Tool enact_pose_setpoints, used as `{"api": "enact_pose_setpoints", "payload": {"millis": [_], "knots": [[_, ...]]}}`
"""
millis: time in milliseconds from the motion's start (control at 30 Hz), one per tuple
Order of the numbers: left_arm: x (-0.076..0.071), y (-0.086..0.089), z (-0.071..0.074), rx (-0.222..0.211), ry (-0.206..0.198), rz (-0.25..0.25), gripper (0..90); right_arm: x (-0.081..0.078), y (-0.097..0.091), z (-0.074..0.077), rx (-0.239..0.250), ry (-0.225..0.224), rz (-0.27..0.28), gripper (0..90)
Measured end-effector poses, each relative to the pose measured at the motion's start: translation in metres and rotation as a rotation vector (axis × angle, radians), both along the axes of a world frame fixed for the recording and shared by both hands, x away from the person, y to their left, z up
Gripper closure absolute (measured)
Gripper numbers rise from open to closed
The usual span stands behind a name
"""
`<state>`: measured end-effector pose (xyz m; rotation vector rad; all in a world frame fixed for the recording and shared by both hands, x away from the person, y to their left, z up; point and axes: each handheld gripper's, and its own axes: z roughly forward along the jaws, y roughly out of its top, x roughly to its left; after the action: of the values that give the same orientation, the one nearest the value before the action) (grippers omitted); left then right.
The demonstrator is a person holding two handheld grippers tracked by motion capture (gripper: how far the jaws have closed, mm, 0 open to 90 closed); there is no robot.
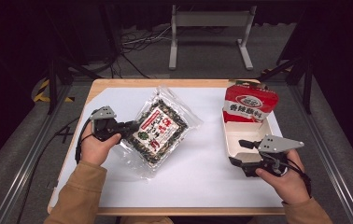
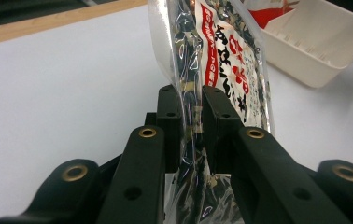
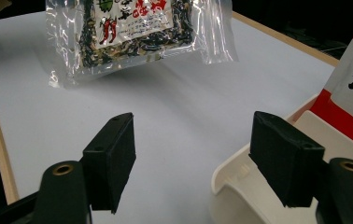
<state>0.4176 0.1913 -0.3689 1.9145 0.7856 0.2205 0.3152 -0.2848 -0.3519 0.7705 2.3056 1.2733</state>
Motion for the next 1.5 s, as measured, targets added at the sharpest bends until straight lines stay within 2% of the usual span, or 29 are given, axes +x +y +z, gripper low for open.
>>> {"api": "enact_pose_setpoints", "payload": {"millis": [300, 333, 367, 400, 500, 700, 800, 867, 900, 1133, 1300, 1367, 1500], "knots": [[-0.014, -0.008, 0.014, -0.055, -0.062, -0.030, 78.6, 0.003, 0.001, 0.002, 0.038, 0.026, -0.025, 34.3], [-0.016, -0.010, 0.015, -0.057, -0.083, -0.035, 78.5, 0.003, 0.001, 0.003, 0.043, 0.030, -0.028, 34.4], [-0.018, -0.011, 0.017, -0.059, -0.085, -0.046, 78.6, 0.003, 0.001, 0.004, 0.053, 0.033, -0.032, 34.6], [-0.021, -0.013, 0.019, -0.068, -0.103, -0.047, 78.5, 0.003, 0.002, 0.005, 0.058, 0.035, -0.035, 34.7], [-0.024, -0.014, 0.022, -0.078, -0.103, -0.057, 78.5, 0.004, 0.003, 0.009, 0.061, 0.030, -0.035, 34.7], [-0.036, -0.021, 0.035, -0.099, -0.156, -0.092, 78.5, 0.007, 0.008, 0.015, 0.089, 0.041, -0.051, 34.1], [-0.043, -0.027, 0.041, -0.115, -0.173, -0.118, 78.5, 0.011, 0.012, 0.016, 0.117, 0.062, -0.063, 33.3], [-0.047, -0.030, 0.044, -0.117, -0.178, -0.136, 78.5, 0.013, 0.015, 0.016, 0.118, 0.070, -0.074, 33.2], [-0.048, -0.032, 0.045, -0.124, -0.192, -0.137, 78.4, 0.014, 0.017, 0.016, 0.119, 0.071, -0.069, 33.0], [-0.054, -0.041, 0.047, -0.123, -0.197, -0.173, 78.4, 0.015, 0.031, 0.018, 0.158, 0.080, -0.022, 31.1], [-0.056, -0.046, 0.046, -0.138, -0.216, -0.186, 78.4, 0.016, 0.038, 0.019, 0.186, 0.090, 0.001, 31.1], [-0.056, -0.046, 0.044, -0.153, -0.200, -0.193, 78.3, 0.016, 0.040, 0.020, 0.205, 0.094, 0.014, 31.1], [-0.056, -0.048, 0.042, -0.167, -0.198, -0.209, 78.2, 0.016, 0.042, 0.020, 0.218, 0.100, 0.022, 31.1]]}}
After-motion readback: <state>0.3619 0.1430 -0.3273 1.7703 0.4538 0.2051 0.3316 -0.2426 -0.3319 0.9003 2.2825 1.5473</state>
